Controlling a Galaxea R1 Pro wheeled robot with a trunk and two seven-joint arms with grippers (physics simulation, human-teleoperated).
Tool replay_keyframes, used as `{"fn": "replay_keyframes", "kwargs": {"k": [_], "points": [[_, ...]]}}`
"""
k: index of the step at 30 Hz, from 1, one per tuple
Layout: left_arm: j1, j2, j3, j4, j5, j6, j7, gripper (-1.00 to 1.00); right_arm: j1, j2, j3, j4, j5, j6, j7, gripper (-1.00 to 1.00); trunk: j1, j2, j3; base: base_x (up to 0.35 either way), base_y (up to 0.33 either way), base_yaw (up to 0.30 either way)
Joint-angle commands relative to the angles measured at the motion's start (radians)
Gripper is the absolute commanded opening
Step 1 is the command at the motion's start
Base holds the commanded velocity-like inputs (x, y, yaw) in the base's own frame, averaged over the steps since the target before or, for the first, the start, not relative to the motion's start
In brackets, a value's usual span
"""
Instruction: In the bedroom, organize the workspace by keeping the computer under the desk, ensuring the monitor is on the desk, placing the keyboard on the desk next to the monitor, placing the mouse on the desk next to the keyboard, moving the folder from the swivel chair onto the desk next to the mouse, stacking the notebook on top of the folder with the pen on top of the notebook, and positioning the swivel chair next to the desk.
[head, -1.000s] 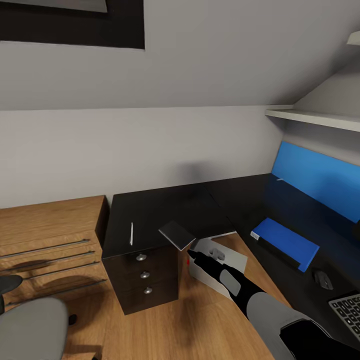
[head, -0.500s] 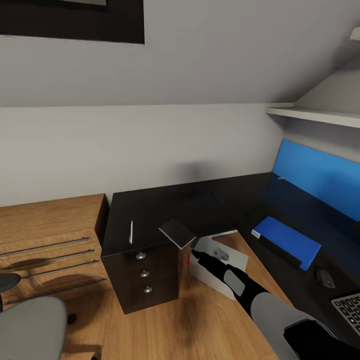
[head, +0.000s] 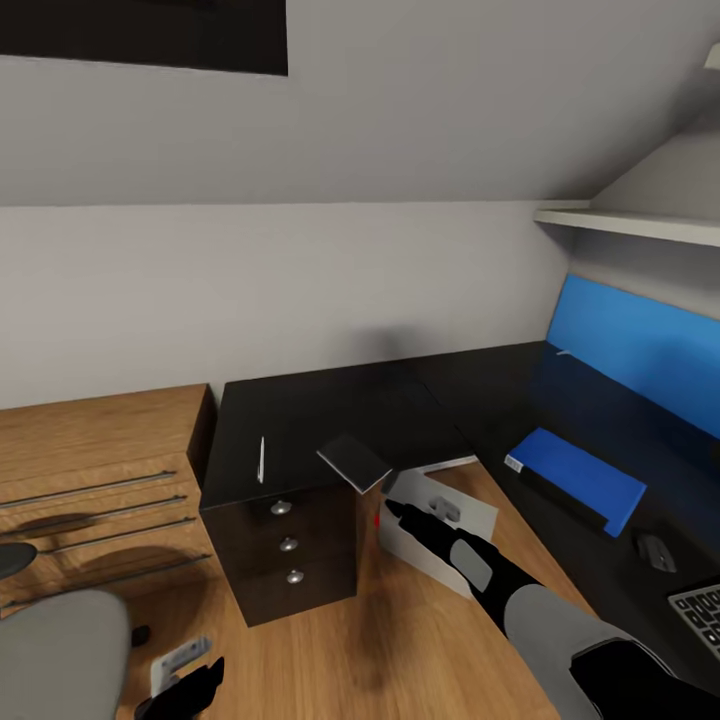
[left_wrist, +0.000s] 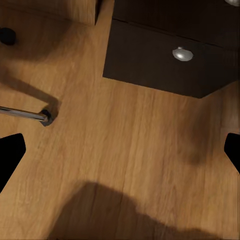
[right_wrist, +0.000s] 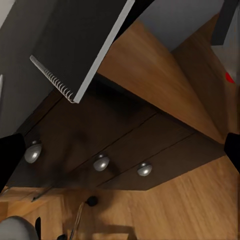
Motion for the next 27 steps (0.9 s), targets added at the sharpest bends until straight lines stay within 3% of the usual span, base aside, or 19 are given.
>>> {"fn": "replay_keyframes", "kwargs": {"k": [1,11,18,27], "points": [[0.000,-0.003,0.003,-0.014,0.011,0.010,0.003,1.00,-0.001,-0.005,0.003,0.000,-0.014,0.004,0.001,1.00,0.004,-0.008,-0.004,0.000,0.000,0.000],[0.000,-0.003,0.011,0.000,0.011,0.015,0.003,1.00,-0.001,-0.014,0.004,0.001,-0.054,0.000,0.022,1.00,0.042,-0.078,-0.036,0.000,0.000,0.000],[0.000,-0.001,0.012,0.048,0.009,0.012,0.006,1.00,-0.001,-0.022,0.005,0.018,-0.053,-0.001,0.159,1.00,0.069,-0.127,-0.058,0.000,0.000,0.000],[0.000,0.000,0.011,0.055,0.008,0.012,0.006,1.00,-0.001,-0.029,0.005,0.040,-0.052,-0.001,0.242,1.00,0.104,-0.190,-0.086,0.000,0.000,0.000]]}}
